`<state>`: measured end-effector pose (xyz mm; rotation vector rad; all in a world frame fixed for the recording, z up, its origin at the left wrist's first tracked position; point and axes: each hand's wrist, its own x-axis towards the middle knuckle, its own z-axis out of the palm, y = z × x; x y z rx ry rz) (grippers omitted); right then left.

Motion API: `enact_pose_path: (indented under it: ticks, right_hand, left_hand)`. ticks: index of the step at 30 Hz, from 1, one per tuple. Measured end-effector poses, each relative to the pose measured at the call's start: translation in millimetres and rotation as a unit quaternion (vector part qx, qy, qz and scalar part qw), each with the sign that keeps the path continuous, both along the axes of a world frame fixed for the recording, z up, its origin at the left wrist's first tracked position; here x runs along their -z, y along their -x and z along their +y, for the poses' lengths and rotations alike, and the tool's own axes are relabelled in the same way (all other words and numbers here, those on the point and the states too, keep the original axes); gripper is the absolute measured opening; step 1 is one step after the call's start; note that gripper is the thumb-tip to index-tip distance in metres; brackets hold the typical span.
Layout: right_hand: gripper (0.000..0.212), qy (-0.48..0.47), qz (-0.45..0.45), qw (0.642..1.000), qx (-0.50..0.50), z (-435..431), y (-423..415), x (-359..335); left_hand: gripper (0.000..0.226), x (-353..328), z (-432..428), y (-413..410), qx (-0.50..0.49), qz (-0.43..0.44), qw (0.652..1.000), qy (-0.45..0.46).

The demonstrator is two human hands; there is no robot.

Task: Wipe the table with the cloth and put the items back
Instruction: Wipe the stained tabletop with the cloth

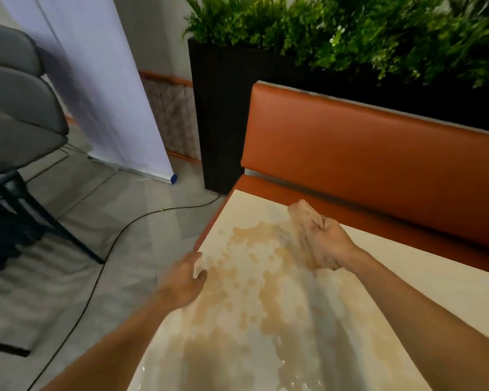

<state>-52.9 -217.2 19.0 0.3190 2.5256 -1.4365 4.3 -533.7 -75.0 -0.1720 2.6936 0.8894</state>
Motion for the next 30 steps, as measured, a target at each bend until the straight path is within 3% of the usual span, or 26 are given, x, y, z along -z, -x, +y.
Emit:
enact_pose_path:
  ticks: [4, 8, 10, 15, 22, 26, 30]
  right_hand:
    - [0.04, -0.14, 0.023, 0.99, -0.002, -18, 55, 10]
    - [0.038, -0.271, 0.082, 0.959, 0.011, -35, 105, 32]
    - [0.048, -0.314, 0.107, 0.943, 0.002, -51, 124, 47]
    - [0.068, -0.435, 0.032, 0.896, -0.084, -107, 136, 93]
    - [0.085, -0.415, -0.037, 0.908, -0.029, -141, 120, 125]
    - [0.073, -0.374, -0.032, 0.926, 0.03, -147, 126, 126]
    - [0.068, -0.378, 0.0, 0.926, 0.012, -177, 129, 132]
  left_hand:
    - [0.059, 19, -17, 39, 0.09, 0.004, 0.992, 0.088]
    - [0.059, 37, -24, 55, 0.165, 0.028, 0.972, 0.165]
    - [0.06, 44, -27, 58, 0.182, 0.037, 0.966, 0.18]
    - [0.061, 46, -32, 63, 0.208, 0.025, 0.965, 0.16]
    - [0.061, 56, -51, 66, 0.24, 0.023, 0.962, 0.128]
    - [0.061, 60, -46, 66, 0.243, 0.026, 0.965, 0.098]
    - [0.061, 60, -48, 66, 0.238, 0.028, 0.966, 0.093]
